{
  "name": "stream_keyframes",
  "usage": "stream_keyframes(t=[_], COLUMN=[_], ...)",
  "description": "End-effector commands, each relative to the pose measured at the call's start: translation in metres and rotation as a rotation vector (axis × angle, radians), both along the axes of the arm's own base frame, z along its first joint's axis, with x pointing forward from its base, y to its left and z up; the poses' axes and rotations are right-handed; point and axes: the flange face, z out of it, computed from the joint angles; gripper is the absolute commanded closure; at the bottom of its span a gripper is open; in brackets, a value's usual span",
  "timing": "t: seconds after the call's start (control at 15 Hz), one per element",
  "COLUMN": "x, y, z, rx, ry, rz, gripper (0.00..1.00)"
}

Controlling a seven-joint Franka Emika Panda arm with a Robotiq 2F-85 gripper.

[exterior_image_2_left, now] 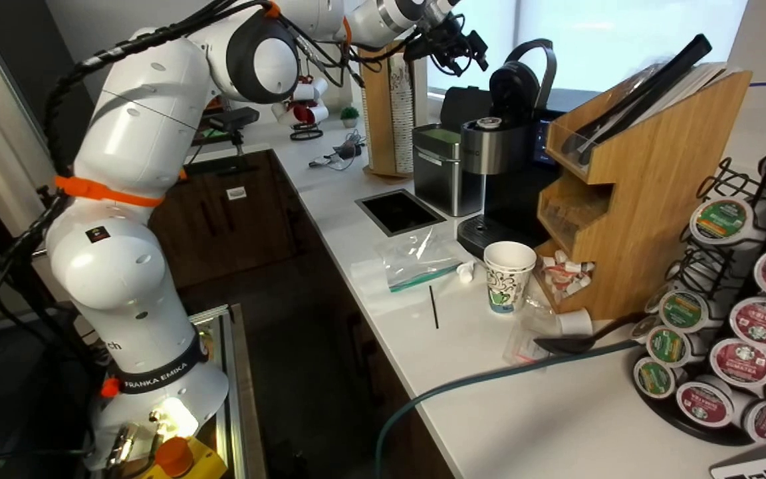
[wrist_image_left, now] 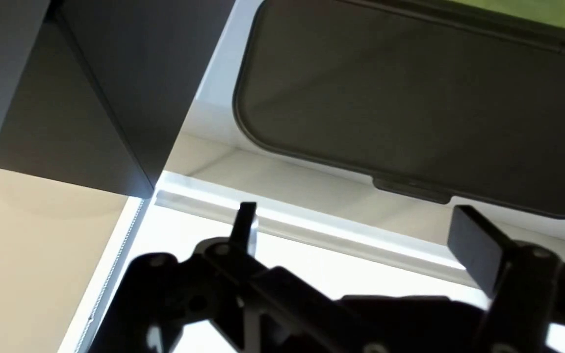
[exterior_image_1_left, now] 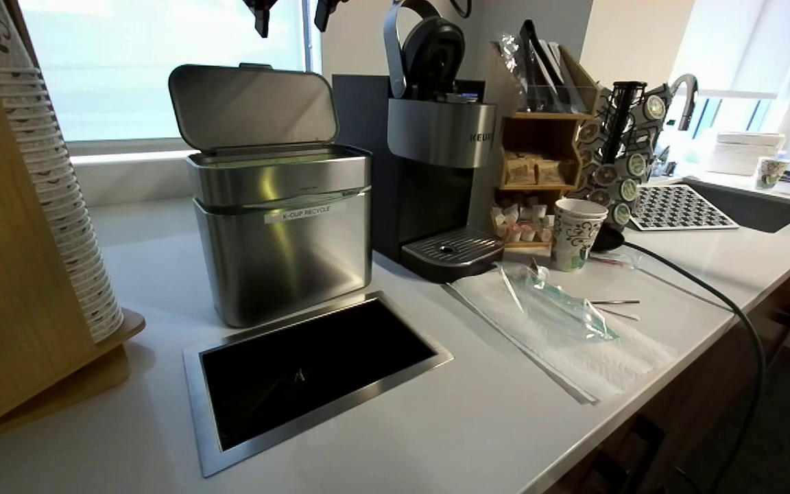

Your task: Open the coffee maker, put one white container inside and then close the lid of the silver bin

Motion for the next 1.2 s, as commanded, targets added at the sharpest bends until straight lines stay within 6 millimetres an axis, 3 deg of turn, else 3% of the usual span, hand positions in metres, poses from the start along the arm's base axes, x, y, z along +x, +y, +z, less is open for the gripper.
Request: stream_keyframes(t=[0.0,0.33,0.67,1.13], x=[0.010,0.034,0.047,0.047], y=[-0.002,-0.003,-0.009,-0.009], z=[0.003,-0.010,-0.031,-0.032], rx=[0.062,0.257,0.353,0.435], ry=[-0.093,-0.279,-0.268,-0.184], rz=[-0.009,0.003,-0.056,-0.163], gripper=[0.00,0.00,0.00,0.00])
